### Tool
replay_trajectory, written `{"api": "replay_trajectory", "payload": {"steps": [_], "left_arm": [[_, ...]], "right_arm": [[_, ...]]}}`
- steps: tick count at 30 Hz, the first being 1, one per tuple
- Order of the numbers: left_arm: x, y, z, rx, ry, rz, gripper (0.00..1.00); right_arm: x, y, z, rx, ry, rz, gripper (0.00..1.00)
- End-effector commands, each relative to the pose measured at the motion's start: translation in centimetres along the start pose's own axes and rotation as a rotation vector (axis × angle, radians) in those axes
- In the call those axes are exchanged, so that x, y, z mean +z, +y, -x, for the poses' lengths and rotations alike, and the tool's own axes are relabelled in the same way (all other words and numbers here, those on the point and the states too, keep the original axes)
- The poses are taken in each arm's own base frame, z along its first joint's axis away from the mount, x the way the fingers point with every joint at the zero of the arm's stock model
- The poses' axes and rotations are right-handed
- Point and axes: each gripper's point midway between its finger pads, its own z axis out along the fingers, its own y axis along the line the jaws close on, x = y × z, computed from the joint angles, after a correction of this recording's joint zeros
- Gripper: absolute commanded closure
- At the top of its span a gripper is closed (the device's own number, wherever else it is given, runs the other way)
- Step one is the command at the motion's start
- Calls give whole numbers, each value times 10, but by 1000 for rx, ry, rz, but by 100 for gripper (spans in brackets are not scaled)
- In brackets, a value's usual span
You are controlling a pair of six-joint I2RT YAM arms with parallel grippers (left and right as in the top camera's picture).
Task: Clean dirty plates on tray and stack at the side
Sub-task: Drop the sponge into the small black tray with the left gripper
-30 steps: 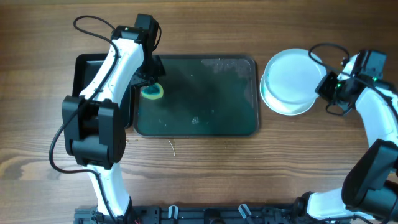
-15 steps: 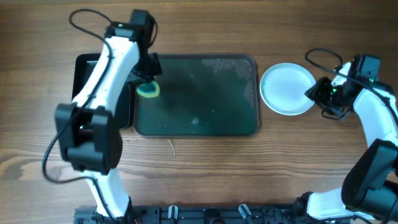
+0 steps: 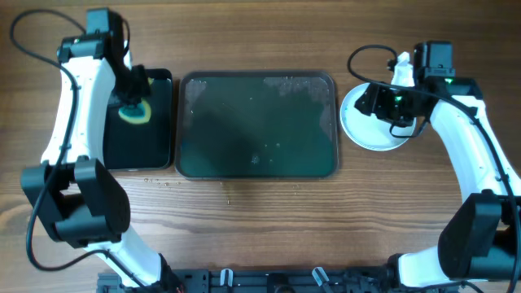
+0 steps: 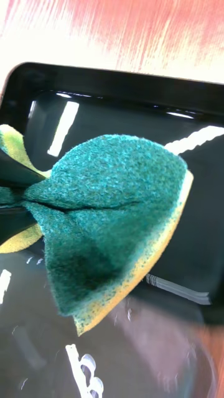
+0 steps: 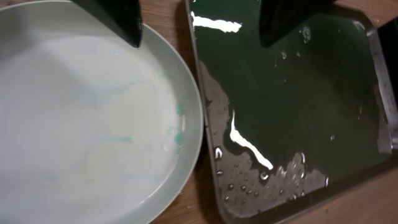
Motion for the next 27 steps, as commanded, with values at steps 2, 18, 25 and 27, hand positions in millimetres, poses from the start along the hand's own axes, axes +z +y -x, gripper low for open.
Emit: {"api": "replay_trajectory", "payload": {"steps": [2, 18, 25, 27], "left_arm": [[61, 2, -27, 32, 94, -10, 96], [48, 7, -23, 20, 30, 7, 0], [-61, 8, -7, -26, -179, -67, 0], [-79, 10, -7, -30, -227, -74, 0]], "right_arm": [[-1, 5, 0, -27, 4, 1, 33], [-40, 18, 8, -120, -41, -11, 13], [-117, 37, 7, -168, -201, -38, 0], [-139, 43, 0, -183, -246, -30, 0]]}}
